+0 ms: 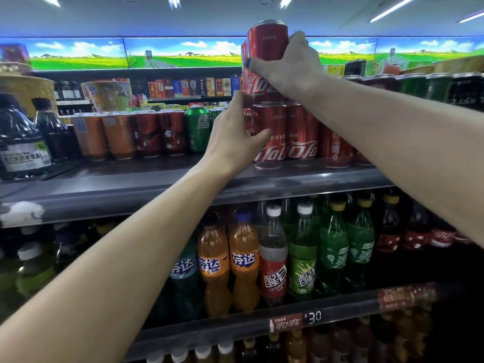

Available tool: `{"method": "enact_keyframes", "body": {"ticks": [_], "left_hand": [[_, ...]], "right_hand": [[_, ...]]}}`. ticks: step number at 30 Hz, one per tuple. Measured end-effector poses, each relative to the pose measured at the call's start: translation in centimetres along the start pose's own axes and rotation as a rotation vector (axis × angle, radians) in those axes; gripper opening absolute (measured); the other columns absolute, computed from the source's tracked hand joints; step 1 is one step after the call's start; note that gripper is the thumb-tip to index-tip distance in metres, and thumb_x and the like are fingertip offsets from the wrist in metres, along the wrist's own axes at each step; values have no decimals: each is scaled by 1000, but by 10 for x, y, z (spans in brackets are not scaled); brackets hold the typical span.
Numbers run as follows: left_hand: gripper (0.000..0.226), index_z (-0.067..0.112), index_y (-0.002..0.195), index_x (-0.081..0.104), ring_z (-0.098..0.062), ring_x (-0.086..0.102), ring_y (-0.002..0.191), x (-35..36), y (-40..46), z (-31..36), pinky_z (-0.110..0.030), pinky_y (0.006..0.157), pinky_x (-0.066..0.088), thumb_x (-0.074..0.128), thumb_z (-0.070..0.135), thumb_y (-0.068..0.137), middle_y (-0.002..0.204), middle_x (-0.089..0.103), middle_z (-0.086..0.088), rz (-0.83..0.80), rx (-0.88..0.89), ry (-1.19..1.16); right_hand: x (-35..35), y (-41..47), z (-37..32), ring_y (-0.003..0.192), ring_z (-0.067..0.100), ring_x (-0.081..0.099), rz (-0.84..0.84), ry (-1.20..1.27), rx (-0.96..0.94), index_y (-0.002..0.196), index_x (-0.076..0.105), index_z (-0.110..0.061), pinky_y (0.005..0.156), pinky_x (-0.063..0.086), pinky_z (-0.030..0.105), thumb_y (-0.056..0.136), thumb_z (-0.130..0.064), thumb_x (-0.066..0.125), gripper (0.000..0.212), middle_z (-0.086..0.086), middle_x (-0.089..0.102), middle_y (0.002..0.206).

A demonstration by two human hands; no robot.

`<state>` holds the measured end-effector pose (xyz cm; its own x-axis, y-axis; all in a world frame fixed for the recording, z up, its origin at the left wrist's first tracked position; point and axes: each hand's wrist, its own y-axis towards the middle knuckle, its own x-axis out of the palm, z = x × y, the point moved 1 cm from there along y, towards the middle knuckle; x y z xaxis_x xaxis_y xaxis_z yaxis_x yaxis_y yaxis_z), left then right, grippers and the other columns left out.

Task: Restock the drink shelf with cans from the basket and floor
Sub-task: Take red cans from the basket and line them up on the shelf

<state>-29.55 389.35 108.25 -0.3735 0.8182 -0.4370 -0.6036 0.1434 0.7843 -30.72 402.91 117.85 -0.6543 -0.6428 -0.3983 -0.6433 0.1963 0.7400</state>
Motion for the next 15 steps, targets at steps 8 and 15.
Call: {"method": "enact_keyframes", "body": {"ticks": [8,15], "left_hand": [[58,15,138,46,-11,53,116,-17,-23,6,-24,93,38,77,26,91,135,57,0,-17,-1,68],[35,4,121,60,-14,62,104,-34,-124,-11,-22,94,51,73,4,89,118,58,-3,175,184,108]], "right_hand": [[-17,-43,-5,108,19,58,97,-54,-81,143,33,-9,93,51,33,97,-46,63,67,6,57,126],[2,-147,15,93,13,57,141,132,-268,130,50,-10,75,50,19,96,-31,65,43,3,59,112]]}}
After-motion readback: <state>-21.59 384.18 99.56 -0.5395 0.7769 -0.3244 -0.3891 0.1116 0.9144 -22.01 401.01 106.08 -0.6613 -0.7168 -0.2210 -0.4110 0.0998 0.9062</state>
